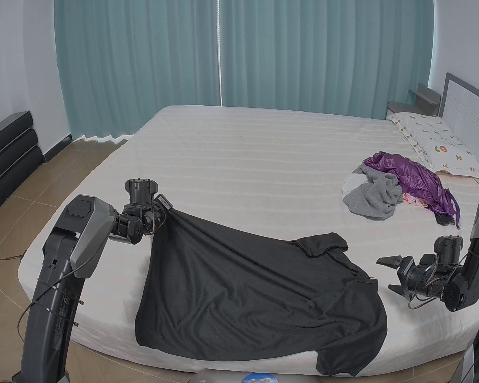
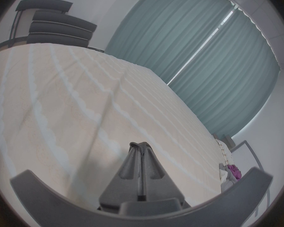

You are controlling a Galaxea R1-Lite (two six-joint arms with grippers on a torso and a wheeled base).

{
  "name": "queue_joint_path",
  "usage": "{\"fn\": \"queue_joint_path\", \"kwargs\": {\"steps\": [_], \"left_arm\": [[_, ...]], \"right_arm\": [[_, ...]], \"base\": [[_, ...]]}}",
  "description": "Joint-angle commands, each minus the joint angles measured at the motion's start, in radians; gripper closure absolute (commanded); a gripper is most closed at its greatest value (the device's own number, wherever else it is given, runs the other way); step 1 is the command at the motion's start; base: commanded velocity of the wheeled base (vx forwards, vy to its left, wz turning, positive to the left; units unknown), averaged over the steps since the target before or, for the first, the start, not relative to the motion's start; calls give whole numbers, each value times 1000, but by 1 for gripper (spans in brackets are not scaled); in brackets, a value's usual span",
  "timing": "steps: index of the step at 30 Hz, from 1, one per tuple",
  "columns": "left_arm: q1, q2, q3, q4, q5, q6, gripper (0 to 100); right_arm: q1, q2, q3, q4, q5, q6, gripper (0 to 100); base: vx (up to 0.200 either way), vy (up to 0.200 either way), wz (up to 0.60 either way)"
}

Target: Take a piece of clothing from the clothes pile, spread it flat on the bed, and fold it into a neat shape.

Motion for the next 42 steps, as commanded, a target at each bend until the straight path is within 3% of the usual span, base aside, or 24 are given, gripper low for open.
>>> {"fn": "queue_joint_path", "kwargs": {"steps": [1, 4, 6, 10, 11, 13, 16, 22, 32, 33, 42], "left_arm": [[13, 16, -12, 4, 0, -25, 100], [13, 19, -11, 7, 0, -32, 100], [13, 17, -6, 7, 0, -32, 100], [13, 17, 6, 8, 0, -34, 100], [13, 17, 6, 8, 0, -34, 100], [13, 16, 6, 8, 0, -37, 100], [13, 13, 9, 10, 0, -52, 100], [13, 8, 24, 10, 0, -57, 100], [15, 4, 46, 8, 0, -57, 100], [15, 4, 49, 7, 0, -57, 100], [13, 2, 54, 5, 2, -55, 100]], "right_arm": [[23, 20, -14, -36, -25, 0, 0], [103, 28, -94, -43, -127, -6, 0], [129, 38, -123, -34, -154, -7, 0], [241, 80, -314, 90, -251, -30, 0], [241, 80, -314, 90, -251, -30, 0], [290, 115, -462, 250, -266, -73, 0], [310, 187, -603, 359, -303, -113, 0], [310, 293, -788, 492, -325, -130, 0], [324, 374, -959, 629, -335, -136, 0], [324, 385, -974, 635, -335, -136, 100], [302, 391, -1043, 625, -360, -132, 100]], "base": [[0, 0, 0], [0, 0, 0], [0, 0, 0], [0, 0, 0], [0, 0, 0], [0, 0, 0], [0, 0, 0], [0, 0, 0], [0, 0, 0], [0, 0, 0], [0, 0, 0]]}}
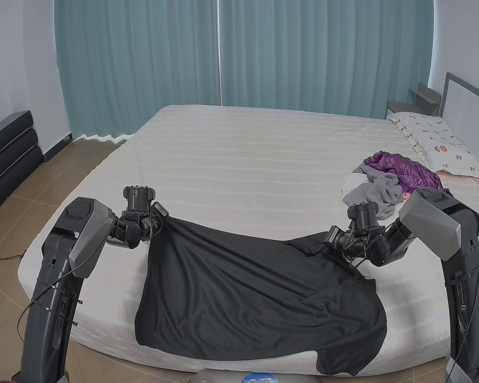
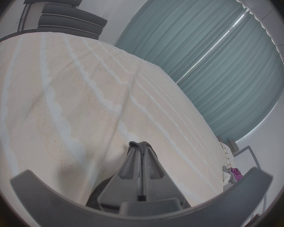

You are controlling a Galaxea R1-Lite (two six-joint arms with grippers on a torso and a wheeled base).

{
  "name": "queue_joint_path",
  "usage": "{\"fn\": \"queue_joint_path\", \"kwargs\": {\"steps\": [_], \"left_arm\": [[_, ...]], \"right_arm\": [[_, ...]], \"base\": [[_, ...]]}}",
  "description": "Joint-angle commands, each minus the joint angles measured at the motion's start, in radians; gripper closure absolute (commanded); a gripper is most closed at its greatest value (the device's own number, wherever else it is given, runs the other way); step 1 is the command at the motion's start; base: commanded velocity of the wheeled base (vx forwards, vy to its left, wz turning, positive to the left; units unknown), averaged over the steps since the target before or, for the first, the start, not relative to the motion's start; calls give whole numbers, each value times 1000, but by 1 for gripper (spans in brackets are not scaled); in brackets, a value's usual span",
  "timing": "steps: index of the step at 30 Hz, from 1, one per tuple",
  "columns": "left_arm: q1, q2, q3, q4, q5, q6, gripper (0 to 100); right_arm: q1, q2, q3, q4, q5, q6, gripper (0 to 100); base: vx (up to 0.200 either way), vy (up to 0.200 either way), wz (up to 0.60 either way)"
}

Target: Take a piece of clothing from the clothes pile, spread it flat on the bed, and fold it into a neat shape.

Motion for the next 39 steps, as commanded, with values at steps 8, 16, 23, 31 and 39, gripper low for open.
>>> {"fn": "queue_joint_path", "kwargs": {"steps": [8, 16, 23, 31, 39], "left_arm": [[-2, -2, -12, -11, 24, 2, 100], [-2, 16, -28, -158, 44, 2, 100], [0, 28, -41, -255, 54, 4, 100], [6, 35, -41, -266, 75, 4, 100], [11, 35, -41, -269, 106, 4, 100]], "right_arm": [[-47, 15, -130, -53, -88, 4, 100], [-81, 22, -224, -87, -143, -5, 100], [-92, 116, -344, -177, -238, -76, 100], [-92, 137, -394, -282, -249, -151, 100], [-87, 185, -508, -292, -249, -177, 100]], "base": [[0, 0, 0], [0, 0, 0], [0, 0, 0], [0, 0, 0], [0, 0, 0]]}}
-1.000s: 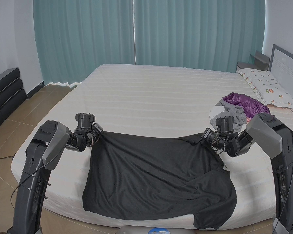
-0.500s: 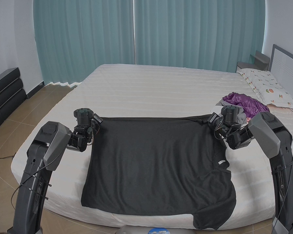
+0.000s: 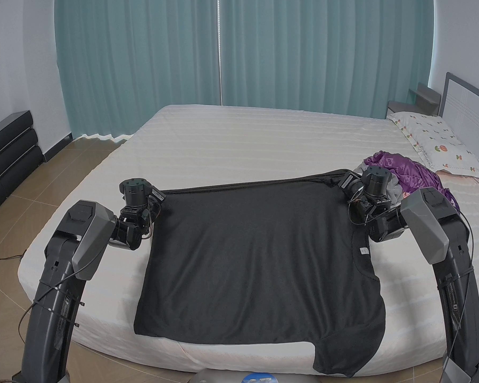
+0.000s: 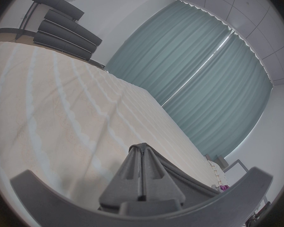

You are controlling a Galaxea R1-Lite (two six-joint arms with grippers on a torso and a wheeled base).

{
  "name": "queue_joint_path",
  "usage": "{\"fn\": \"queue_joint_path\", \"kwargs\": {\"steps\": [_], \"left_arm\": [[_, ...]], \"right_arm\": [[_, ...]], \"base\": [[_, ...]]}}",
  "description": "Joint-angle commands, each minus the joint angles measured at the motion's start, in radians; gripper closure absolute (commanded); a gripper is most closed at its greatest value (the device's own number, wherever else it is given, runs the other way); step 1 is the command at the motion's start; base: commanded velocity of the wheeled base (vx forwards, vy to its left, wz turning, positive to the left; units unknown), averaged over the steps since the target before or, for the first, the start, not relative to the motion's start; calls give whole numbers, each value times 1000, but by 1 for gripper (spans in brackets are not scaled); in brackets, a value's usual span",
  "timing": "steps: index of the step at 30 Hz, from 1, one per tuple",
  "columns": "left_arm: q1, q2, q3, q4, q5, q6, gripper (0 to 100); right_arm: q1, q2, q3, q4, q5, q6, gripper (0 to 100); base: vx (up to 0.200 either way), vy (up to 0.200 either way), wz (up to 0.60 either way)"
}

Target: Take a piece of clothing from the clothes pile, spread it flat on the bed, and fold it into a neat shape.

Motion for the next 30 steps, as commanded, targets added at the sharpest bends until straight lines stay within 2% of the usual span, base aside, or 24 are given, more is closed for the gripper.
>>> {"fn": "queue_joint_path", "kwargs": {"steps": [1, 14, 15, 16, 17, 24, 27, 29, 30], "left_arm": [[5, 2, 0, -1, 13, 0, 100], [2, 36, -58, 10, 4, 7, 100], [2, 36, -57, 11, 4, 7, 100], [0, 38, -57, 13, 2, 7, 100], [-1, 38, -57, 16, 2, 7, 0], [-6, 36, -57, 31, 2, 9, 0], [-4, 30, -45, 30, 2, 7, 0], [-3, 22, -26, 30, 4, 4, 0], [-3, 22, -26, 30, 4, 4, 0]], "right_arm": [[6, 46, -52, 2, -1, -9, 100], [5, 124, -55, 11, -1, -15, 100], [6, 131, -53, 11, -1, -15, 0], [6, 138, -53, 11, -1, -13, 0], [6, 144, -53, 9, -1, -15, 0], [5, 118, 5, -12, -2, -4, 0], [-1, 60, 103, -56, -2, 14, 0], [-6, -32, 255, -118, 9, 53, 0], [-6, -32, 255, -118, 9, 53, 0]], "base": [[0, 0, 0], [0, 0, 0], [0, 0, 0], [0, 0, 0], [0, 0, 0], [0, 0, 0], [0, 0, 0], [0, 0, 0], [0, 0, 0]]}}
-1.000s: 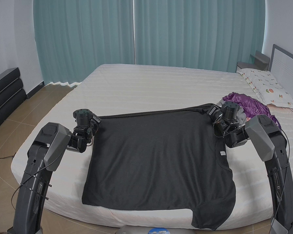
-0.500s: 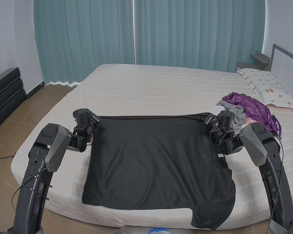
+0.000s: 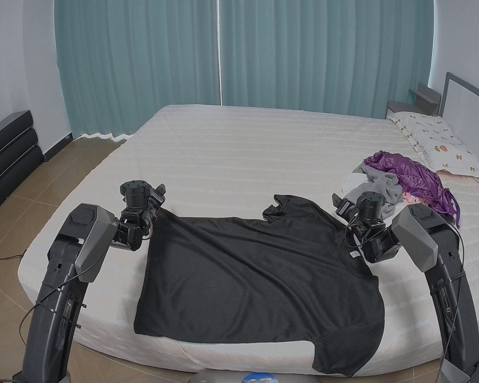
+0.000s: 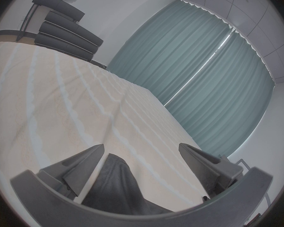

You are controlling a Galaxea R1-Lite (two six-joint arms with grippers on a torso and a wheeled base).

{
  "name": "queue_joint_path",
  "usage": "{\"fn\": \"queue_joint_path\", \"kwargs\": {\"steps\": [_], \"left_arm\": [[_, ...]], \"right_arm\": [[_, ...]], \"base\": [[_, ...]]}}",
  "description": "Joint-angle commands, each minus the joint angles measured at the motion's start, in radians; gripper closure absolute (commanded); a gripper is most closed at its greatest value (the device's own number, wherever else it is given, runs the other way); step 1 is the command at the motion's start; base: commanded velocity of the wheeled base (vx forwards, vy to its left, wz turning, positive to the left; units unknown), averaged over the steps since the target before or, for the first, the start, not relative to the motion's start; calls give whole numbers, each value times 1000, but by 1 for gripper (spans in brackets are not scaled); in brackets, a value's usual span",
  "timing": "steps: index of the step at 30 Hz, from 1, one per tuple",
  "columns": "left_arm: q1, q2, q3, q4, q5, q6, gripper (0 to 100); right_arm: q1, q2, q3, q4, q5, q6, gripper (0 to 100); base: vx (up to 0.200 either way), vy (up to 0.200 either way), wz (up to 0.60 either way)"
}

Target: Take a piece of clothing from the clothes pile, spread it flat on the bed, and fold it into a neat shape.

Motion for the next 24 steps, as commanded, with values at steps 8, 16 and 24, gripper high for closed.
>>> {"fn": "queue_joint_path", "kwargs": {"steps": [8, 16, 24], "left_arm": [[17, -243, 340, -15, -59, -69, 0], [54, -442, 593, -17, -199, -126, 0], [45, -546, 807, -18, -237, -132, 0]], "right_arm": [[-36, -463, 704, -94, 136, 196, 0], [-43, -565, 1026, -193, 208, 245, 0], [-73, -566, 1112, -215, 223, 359, 0]], "base": [[0, 0, 0], [0, 0, 0], [0, 0, 0]]}}
